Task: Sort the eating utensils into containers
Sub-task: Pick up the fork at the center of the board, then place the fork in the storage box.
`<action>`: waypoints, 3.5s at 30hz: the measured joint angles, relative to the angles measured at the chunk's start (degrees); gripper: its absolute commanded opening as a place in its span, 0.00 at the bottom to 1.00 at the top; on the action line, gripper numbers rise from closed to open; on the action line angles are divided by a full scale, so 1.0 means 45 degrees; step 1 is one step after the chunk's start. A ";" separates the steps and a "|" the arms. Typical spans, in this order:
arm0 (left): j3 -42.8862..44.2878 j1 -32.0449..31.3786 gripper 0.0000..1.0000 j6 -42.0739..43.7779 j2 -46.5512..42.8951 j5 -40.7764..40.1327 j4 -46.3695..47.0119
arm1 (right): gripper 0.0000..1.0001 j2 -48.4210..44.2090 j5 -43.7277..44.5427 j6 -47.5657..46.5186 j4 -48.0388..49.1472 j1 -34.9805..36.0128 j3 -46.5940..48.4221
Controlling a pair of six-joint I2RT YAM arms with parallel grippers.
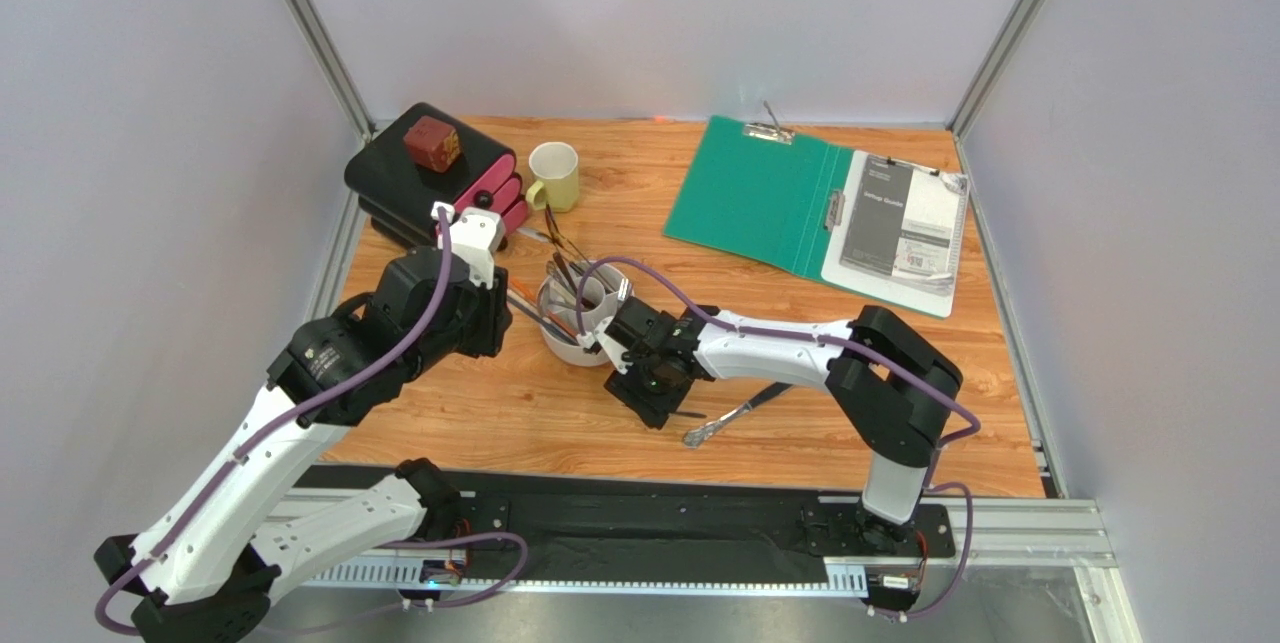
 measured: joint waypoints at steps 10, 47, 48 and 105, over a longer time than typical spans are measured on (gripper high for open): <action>-0.0058 0.0000 0.40 -0.0423 -0.0087 -0.0010 -0.0068 | 0.03 0.0029 -0.0447 -0.0287 0.0228 -0.0185 -0.0151; -0.0058 0.0000 0.41 -0.0427 0.0597 -0.0675 0.0243 | 0.00 -0.3784 0.2161 0.0340 0.0063 -0.1967 0.3313; -0.0058 0.0000 0.41 -0.0427 0.0597 -0.0699 0.0223 | 0.00 -0.3366 0.2157 0.0330 0.0253 -0.2098 0.3638; -0.0903 0.0000 0.40 -0.0894 -0.0631 -0.1015 -0.0597 | 0.00 -0.0146 0.2395 0.4954 0.3376 -0.1583 0.2681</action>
